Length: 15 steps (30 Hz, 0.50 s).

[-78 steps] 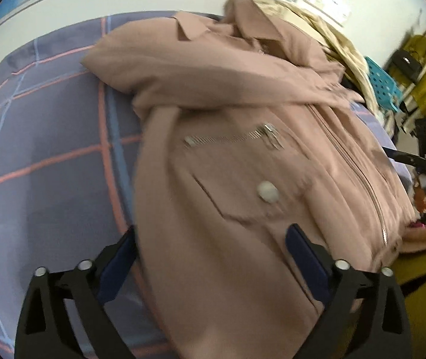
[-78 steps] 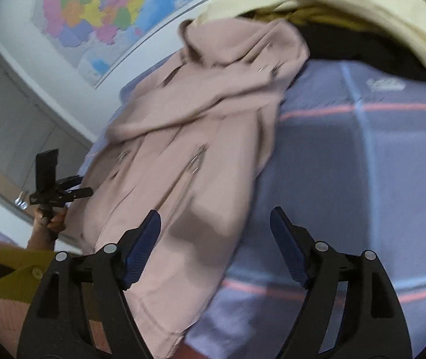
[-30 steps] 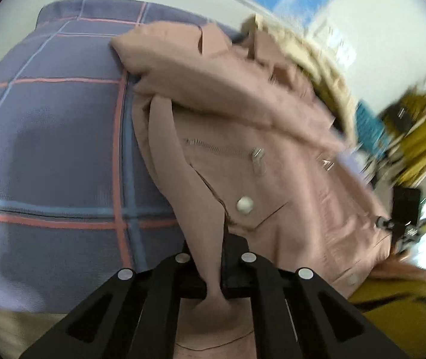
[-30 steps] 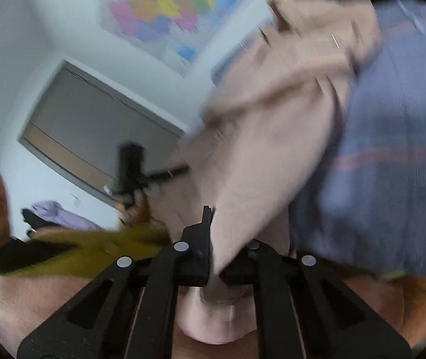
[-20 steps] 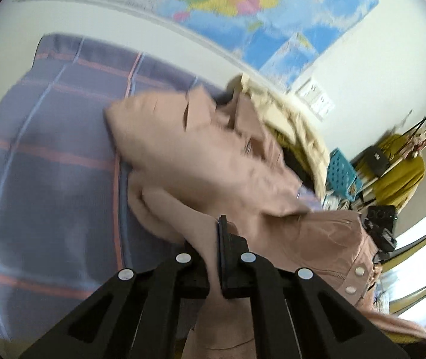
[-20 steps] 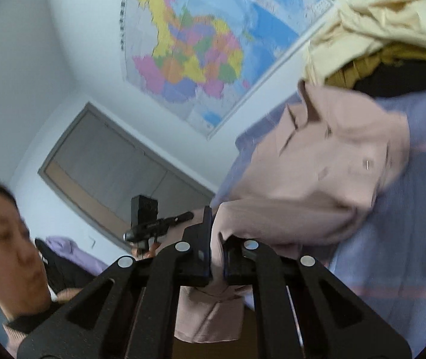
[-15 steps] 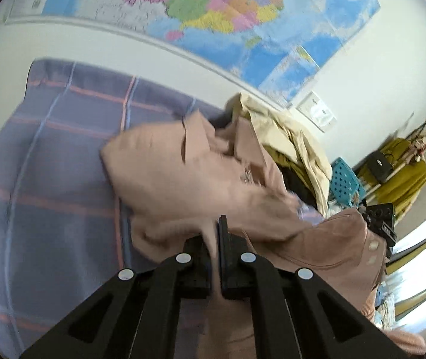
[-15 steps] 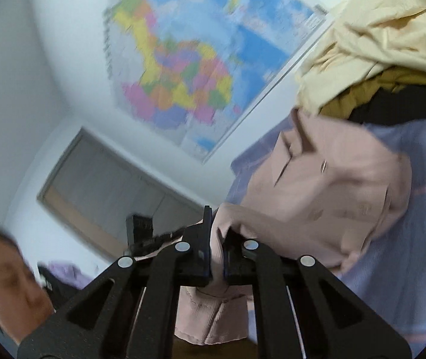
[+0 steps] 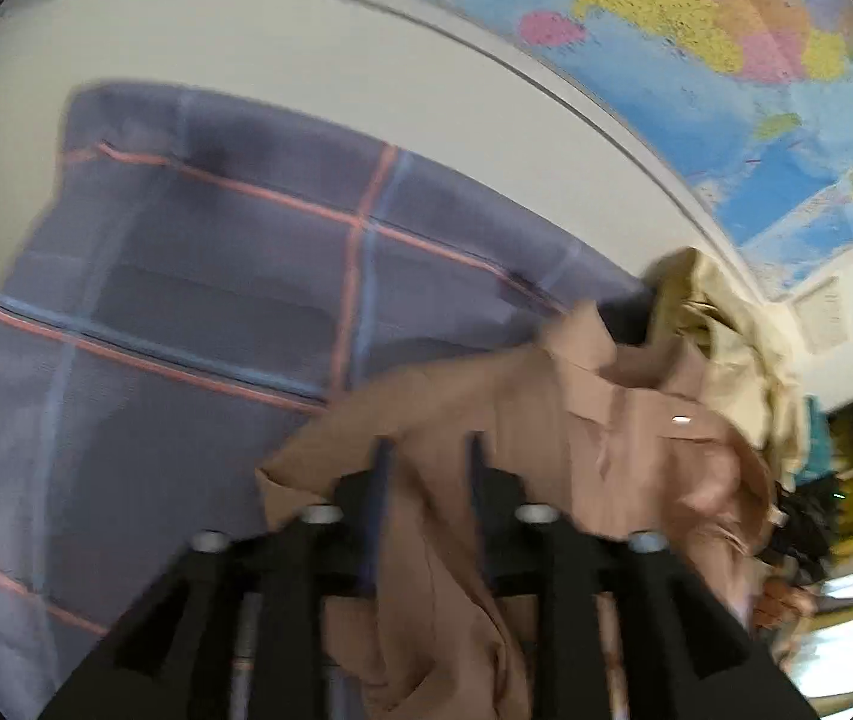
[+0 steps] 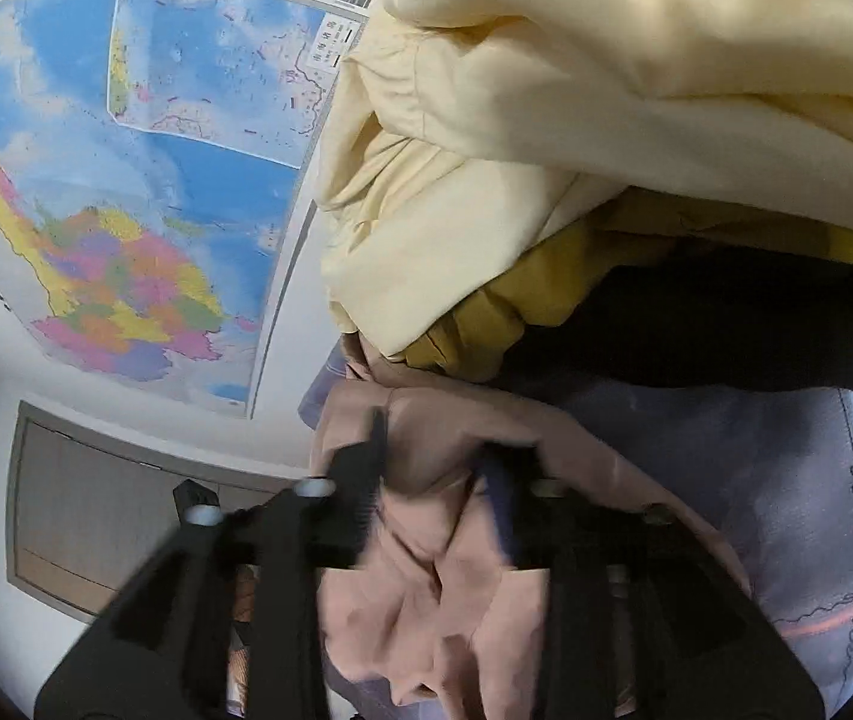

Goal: Fold large clothes

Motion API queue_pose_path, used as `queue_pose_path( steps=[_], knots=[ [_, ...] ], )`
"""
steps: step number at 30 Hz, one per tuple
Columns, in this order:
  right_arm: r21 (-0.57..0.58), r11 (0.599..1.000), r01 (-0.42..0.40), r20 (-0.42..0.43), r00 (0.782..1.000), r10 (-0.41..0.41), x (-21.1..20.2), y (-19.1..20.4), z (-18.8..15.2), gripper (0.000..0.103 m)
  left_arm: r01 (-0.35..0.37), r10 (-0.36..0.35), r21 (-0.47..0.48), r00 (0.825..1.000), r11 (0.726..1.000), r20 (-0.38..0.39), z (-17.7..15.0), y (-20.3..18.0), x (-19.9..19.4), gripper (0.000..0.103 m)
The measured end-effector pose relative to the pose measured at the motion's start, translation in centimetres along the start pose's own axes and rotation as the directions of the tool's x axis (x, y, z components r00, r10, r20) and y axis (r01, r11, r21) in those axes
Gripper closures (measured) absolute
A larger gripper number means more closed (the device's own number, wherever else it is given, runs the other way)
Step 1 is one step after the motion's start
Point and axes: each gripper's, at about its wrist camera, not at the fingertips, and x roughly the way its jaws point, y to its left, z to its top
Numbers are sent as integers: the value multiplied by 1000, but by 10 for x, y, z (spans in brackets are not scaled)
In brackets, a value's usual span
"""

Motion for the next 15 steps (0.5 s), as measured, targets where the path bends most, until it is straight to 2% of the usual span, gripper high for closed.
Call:
queue_pose_path(
  steps=[1,2,3,4,6,7,9,10,11,13,14,15],
  knots=[
    [-53,999,3,4,1000,-3,-4,7,-3,55,-22,22,31,1000,999,23,-6,-2,-5,72],
    [-117,993,25,14,1000,-24,-10,17,-8,45,-55,52,88,998,995,42,-14,-8,-11,60],
    [-167,984,58,29,998,-54,-15,26,-13,40,-62,56,129,997,990,54,-20,-13,-15,53],
    [-242,964,107,56,994,-96,-24,39,-22,40,-69,56,182,995,981,77,-30,-20,-22,49],
    [-376,915,149,100,988,-119,-38,63,-41,40,-109,85,279,991,954,99,-44,-38,-28,48],
    [-458,869,186,132,981,-140,-46,79,-54,40,-109,81,327,992,939,98,-51,-49,-27,40],
    [-587,776,231,172,972,-159,-50,104,-77,37,-111,90,376,993,920,75,-58,-65,-20,33],
    [-646,724,243,175,970,-169,-45,115,-89,35,-126,107,395,992,910,71,-59,-74,-14,33],
    [-680,689,249,170,968,-182,-39,120,-96,34,-150,131,431,989,890,74,-60,-85,-6,33],
    [-764,572,298,166,948,-273,-6,129,-112,34,-206,189,463,978,862,83,-57,-96,11,33],
    [-779,541,315,170,938,-301,4,129,-115,34,-218,210,460,975,861,68,-53,-99,24,33],
    [-799,485,355,193,916,-352,23,129,-119,33,-215,218,454,975,865,47,-49,-99,32,35]
  ],
)
